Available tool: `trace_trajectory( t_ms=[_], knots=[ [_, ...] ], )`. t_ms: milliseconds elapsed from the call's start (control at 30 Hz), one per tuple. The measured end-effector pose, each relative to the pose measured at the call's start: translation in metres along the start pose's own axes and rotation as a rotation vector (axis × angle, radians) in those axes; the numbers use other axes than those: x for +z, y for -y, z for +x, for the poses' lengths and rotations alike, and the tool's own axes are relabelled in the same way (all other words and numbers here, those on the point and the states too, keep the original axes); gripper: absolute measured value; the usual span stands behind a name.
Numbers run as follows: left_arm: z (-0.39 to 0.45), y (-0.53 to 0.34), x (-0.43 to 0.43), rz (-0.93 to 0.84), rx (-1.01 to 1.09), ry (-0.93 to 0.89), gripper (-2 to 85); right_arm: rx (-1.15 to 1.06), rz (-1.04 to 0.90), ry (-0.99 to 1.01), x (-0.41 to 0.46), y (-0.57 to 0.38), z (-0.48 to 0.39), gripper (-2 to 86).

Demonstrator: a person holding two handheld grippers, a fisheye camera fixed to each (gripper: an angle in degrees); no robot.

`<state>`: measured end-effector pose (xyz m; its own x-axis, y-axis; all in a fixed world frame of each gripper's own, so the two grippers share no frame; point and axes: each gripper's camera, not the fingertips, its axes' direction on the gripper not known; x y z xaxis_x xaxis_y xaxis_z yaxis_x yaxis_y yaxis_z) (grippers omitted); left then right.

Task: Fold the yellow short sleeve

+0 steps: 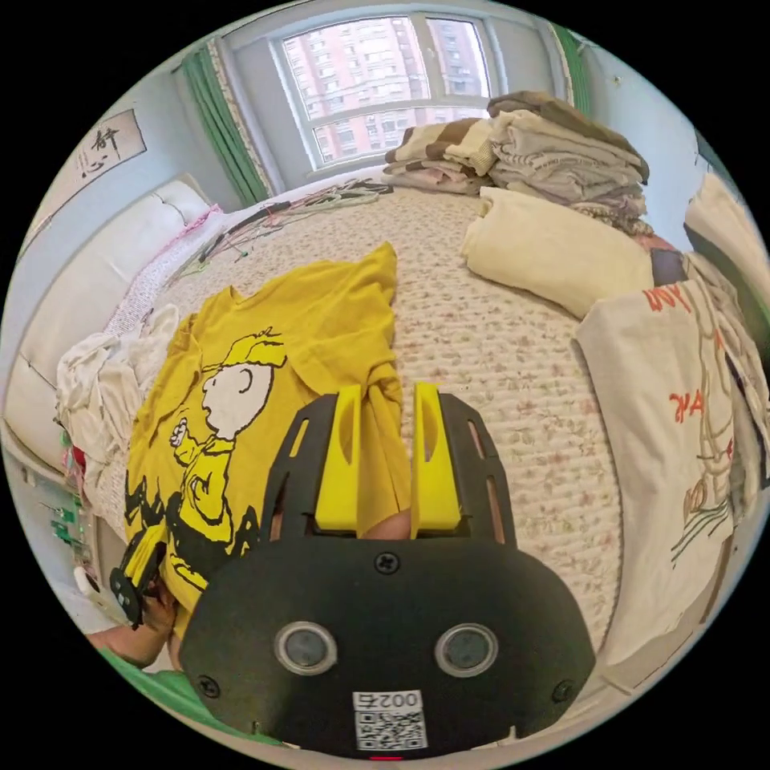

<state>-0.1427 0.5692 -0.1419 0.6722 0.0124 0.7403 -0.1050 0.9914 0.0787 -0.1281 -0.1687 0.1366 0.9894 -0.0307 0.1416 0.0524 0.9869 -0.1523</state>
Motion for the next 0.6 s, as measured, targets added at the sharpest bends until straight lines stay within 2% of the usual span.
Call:
trace_trajectory(
  t_ms=[100, 167, 367, 467, 600],
  knots=[
    [-0.002, 0.002, 0.002, 0.001, 0.001, 0.002, -0.9, 0.053, 0.054, 0.147, -0.009, -0.002, 0.025, 9.3],
    [-0.003, 0.002, 0.003, 0.001, 0.002, 0.003, -0.9, 0.064, 0.076, 0.169, -0.014, -0.003, 0.038, 9.1],
    [-0.006, 0.005, 0.006, 0.002, 0.004, 0.006, -0.9, -0.027, -0.012, 0.108, -0.005, -0.001, 0.044, 8.3],
    [-0.008, 0.006, 0.007, 0.002, 0.005, 0.008, -0.9, -0.083, -0.032, 0.014, 0.000, 0.002, 0.030, 7.7],
    [-0.011, 0.007, 0.008, 0.002, 0.005, 0.008, -0.9, -0.094, -0.064, -0.046, 0.005, 0.006, 0.026, 4.4]
  ],
)
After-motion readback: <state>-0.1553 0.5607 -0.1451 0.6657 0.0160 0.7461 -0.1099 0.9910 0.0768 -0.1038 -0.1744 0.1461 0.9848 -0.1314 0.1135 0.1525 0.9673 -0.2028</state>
